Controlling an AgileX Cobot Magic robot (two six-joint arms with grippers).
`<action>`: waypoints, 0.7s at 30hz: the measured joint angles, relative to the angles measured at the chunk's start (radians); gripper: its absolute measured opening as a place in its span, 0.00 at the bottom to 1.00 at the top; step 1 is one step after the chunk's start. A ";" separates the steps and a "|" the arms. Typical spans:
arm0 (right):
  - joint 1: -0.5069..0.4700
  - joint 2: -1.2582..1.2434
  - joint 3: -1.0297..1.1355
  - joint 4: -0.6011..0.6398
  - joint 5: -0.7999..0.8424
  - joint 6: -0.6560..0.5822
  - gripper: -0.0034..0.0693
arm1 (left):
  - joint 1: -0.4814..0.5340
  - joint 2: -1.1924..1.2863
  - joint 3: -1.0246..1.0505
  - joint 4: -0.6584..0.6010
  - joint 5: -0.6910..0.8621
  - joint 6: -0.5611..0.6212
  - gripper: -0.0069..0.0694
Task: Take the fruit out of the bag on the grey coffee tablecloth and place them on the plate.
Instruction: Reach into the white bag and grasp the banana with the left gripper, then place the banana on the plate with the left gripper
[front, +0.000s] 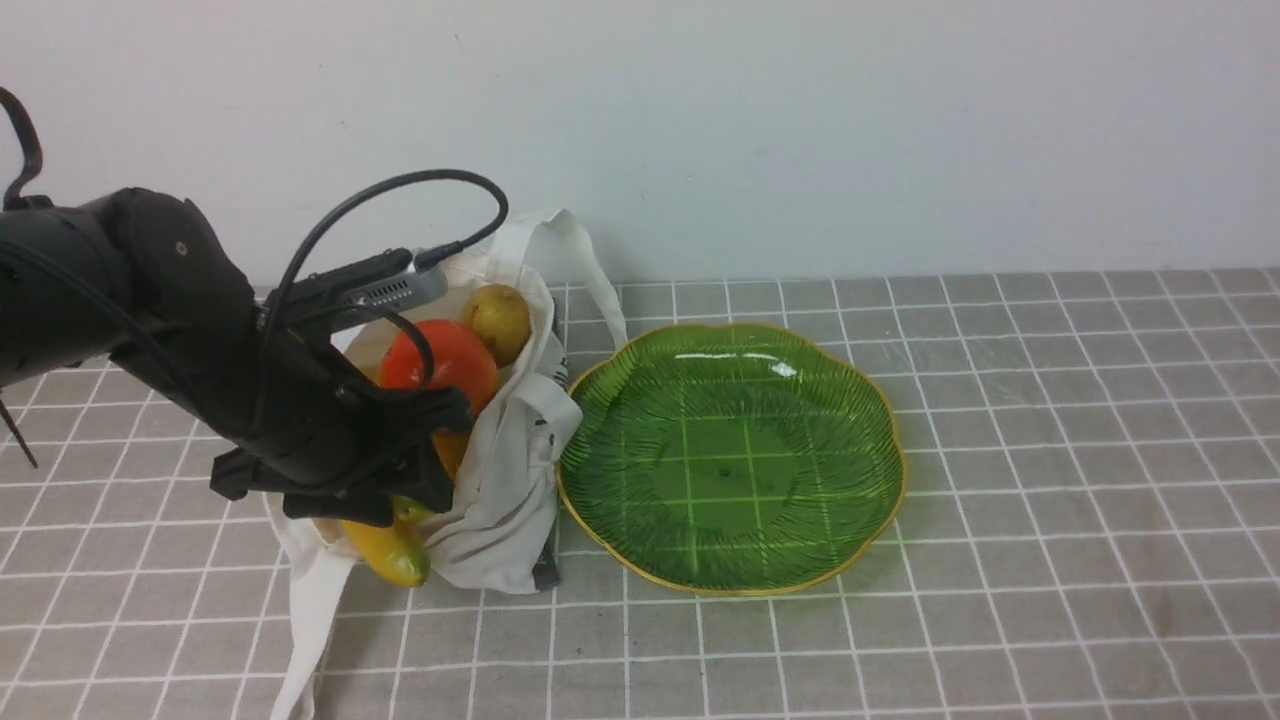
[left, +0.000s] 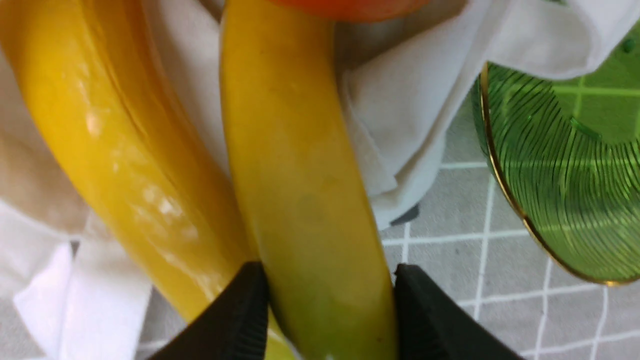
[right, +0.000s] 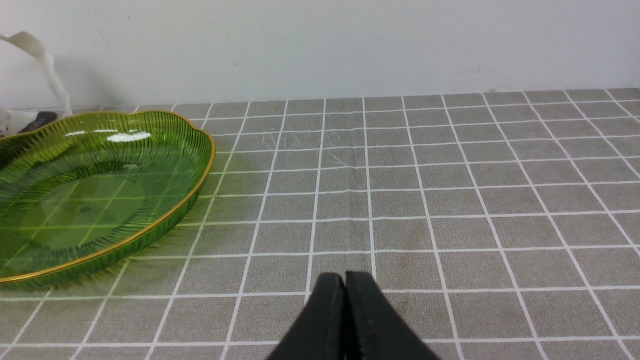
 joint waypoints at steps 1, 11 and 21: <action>0.000 0.000 0.000 0.000 0.000 0.000 0.03 | 0.000 -0.017 0.000 0.002 0.010 0.000 0.47; 0.000 0.000 0.000 0.000 0.000 0.000 0.03 | 0.021 -0.091 -0.117 0.143 0.233 -0.075 0.46; 0.000 0.000 0.000 0.000 0.000 0.000 0.03 | 0.025 -0.091 -0.384 0.254 0.419 -0.118 0.45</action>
